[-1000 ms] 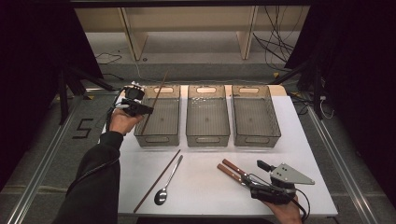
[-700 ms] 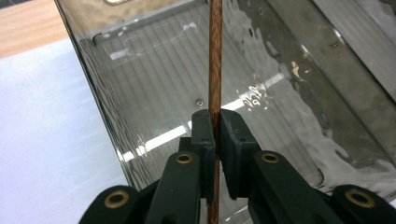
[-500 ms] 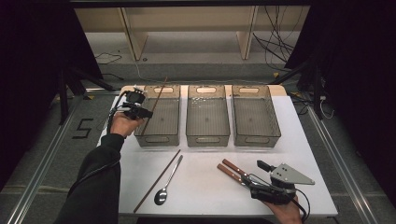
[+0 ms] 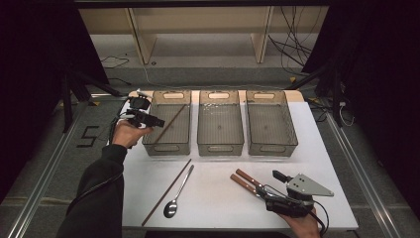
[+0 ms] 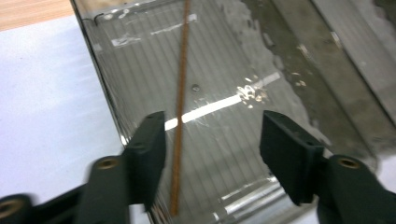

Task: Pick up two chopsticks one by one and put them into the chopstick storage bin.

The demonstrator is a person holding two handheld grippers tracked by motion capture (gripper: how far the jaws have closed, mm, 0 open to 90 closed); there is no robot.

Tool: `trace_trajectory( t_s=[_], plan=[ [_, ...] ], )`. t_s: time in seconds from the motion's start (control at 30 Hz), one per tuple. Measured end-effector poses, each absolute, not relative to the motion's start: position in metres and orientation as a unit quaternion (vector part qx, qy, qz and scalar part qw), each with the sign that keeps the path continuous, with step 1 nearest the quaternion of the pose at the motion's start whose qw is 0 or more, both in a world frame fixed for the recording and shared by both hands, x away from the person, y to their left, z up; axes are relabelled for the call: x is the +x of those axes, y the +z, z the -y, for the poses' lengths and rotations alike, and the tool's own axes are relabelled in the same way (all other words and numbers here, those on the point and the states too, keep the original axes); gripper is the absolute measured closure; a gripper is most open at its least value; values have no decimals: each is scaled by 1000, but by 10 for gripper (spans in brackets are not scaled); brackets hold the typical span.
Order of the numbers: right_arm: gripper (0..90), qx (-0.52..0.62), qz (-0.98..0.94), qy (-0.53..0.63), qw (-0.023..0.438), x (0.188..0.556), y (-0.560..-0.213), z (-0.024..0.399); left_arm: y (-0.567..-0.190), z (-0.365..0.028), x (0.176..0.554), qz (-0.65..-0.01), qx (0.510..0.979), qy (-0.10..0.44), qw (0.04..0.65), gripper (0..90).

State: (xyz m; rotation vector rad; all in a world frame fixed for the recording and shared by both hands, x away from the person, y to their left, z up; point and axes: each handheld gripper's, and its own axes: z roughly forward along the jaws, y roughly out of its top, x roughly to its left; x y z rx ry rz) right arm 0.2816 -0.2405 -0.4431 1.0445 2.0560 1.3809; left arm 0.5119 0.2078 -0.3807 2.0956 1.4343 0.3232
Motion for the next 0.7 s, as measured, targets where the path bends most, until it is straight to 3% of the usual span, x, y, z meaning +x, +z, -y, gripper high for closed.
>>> trace_trajectory(
  t_s=[0.3, 0.7],
  plan=[
    [246, 380, -744, 501, 224, 282, -443, 241, -369, -206, 473, -526, 787, 109, 303, 251],
    [246, 379, -745, 501, 224, 282, -443, 240, -385, -193, 425, -504, 812, 88, 279, 222]
  ],
)
